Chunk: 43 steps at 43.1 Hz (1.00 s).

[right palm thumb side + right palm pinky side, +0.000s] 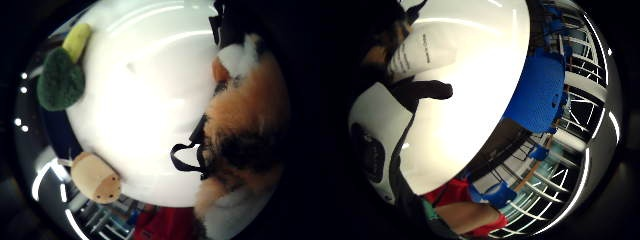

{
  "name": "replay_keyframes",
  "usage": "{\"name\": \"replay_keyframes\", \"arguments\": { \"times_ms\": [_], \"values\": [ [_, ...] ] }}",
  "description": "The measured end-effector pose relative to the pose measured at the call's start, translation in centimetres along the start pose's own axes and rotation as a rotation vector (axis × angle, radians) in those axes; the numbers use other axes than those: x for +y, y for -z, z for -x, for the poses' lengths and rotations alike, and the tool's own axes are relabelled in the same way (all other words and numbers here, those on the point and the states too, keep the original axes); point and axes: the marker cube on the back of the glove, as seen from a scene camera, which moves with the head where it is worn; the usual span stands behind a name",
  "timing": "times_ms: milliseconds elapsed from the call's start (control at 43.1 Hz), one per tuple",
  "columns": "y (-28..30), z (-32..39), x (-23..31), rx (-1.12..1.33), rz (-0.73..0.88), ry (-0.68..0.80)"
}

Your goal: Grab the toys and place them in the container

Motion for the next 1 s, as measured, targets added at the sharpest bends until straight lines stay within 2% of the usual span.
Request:
{"name": "replay_keyframes", "arguments": {
  "times_ms": [116, 255, 487, 696, 998],
  "values": [
    [-0.1, 0.4, 0.1, 0.049, -0.147, 0.026],
    [0.7, 0.9, 0.0, 0.124, -0.188, 0.094],
    [5.8, 3.6, 2.1, -0.050, -0.234, 0.198],
    [14.0, 9.6, 3.5, -0.117, -0.306, 0.296],
    [23.3, 23.5, 5.9, -0.154, -0.360, 0.488]
  ]
}}
